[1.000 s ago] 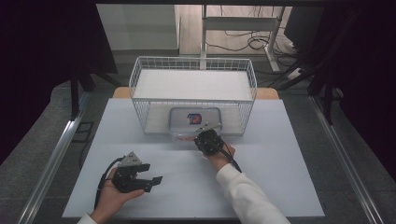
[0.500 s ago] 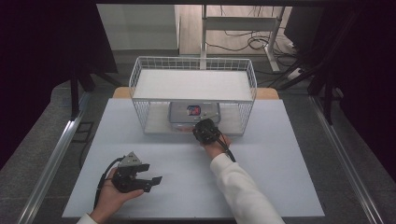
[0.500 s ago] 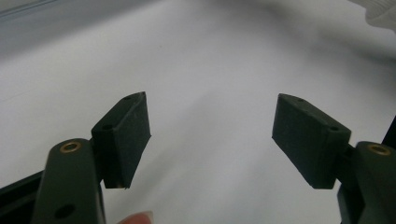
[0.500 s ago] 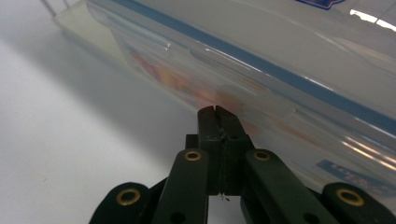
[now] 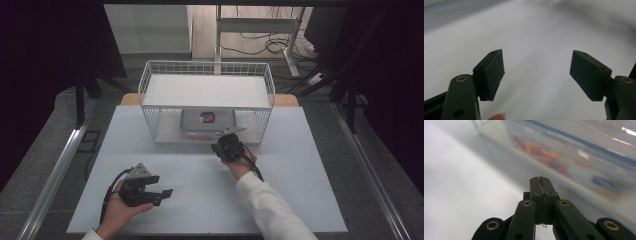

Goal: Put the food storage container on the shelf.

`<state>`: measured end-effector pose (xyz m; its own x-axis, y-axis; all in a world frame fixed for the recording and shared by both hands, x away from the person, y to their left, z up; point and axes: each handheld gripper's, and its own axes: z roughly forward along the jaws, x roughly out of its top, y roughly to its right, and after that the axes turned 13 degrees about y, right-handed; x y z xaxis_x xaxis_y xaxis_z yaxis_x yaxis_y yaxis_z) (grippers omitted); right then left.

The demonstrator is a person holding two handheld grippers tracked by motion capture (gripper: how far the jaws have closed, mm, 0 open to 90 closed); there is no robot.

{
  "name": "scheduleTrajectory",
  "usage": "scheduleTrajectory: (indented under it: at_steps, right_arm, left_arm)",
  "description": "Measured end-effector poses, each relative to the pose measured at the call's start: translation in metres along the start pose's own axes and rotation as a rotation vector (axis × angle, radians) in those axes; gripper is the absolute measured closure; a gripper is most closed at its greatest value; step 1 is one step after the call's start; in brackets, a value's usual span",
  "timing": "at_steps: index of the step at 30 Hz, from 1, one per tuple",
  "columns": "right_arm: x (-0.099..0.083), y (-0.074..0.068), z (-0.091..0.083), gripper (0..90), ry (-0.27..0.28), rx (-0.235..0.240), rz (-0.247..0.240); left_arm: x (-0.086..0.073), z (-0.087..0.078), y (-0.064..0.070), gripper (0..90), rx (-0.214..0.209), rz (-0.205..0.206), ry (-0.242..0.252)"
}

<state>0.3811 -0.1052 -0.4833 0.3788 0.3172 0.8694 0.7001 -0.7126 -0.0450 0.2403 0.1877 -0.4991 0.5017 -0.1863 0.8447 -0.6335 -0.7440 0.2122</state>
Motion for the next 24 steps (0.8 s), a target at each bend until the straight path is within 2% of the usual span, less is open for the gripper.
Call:
scheduleTrajectory:
  at_steps: [1, 2, 3, 4, 5, 10, 11, 13, 15, 20, 21, 22, 24]
  right_arm:
    - [-0.004, -0.001, -0.022, 88.9, 0.001, 0.01, -0.014]
    - [-0.007, -0.002, -0.035, 88.9, 0.005, 0.018, -0.008]
    - [-0.007, -0.002, -0.035, 88.9, 0.005, 0.018, -0.008]
    - [-0.016, -0.003, -0.062, 88.9, 0.01, 0.033, -0.002]
    - [-0.021, -0.004, -0.075, 88.9, 0.017, 0.04, -0.003]
    - [-0.056, 0.003, -0.132, 88.9, 0.034, 0.024, 0.013]
    - [-0.056, 0.003, -0.132, 88.9, 0.034, 0.024, 0.013]
    - [-0.068, 0.011, -0.151, 88.9, 0.025, 0.022, 0.042]
    - [-0.071, 0.014, -0.158, 88.9, 0.034, 0.022, 0.047]
    - [-0.073, 0.017, -0.162, 88.2, 0.03, 0.024, 0.046]
    - [-0.073, 0.018, -0.161, 85.6, 0.028, 0.028, 0.048]
    - [-0.073, 0.018, -0.16, 79.3, 0.029, 0.036, 0.048]
    - [-0.073, 0.016, -0.159, 55.3, 0.037, 0.041, 0.051]
  left_arm:
    - [0.0, 0.0, 0.0, 27.1, 0.005, 0.003, -0.003]
    - [0.0, 0.001, 0.001, 27.1, 0.007, 0.005, -0.005]
    - [0.0, 0.001, 0.001, 27.1, 0.007, 0.005, -0.005]
    - [0.0, 0.001, 0.002, 27.1, 0.011, 0.007, -0.006]
    - [0.0, 0.001, 0.002, 27.1, 0.011, 0.007, -0.006]
    - [0.0, 0.001, 0.0, 27.0, 0.027, -0.003, -0.003]
    - [0.0, 0.001, 0.0, 27.0, 0.027, -0.003, -0.003]
    - [0.0, 0.001, 0.0, 27.0, 0.03, -0.002, -0.003]
    - [0.0, 0.002, -0.001, 27.0, 0.035, 0.003, -0.005]
    - [-0.001, 0.002, -0.003, 26.9, 0.038, 0.011, -0.012]
    - [-0.001, 0.002, -0.003, 26.9, 0.038, 0.013, -0.012]
    - [-0.001, 0.002, -0.003, 26.9, 0.038, 0.015, -0.011]
    - [-0.001, 0.001, -0.002, 26.8, 0.036, 0.015, -0.007]
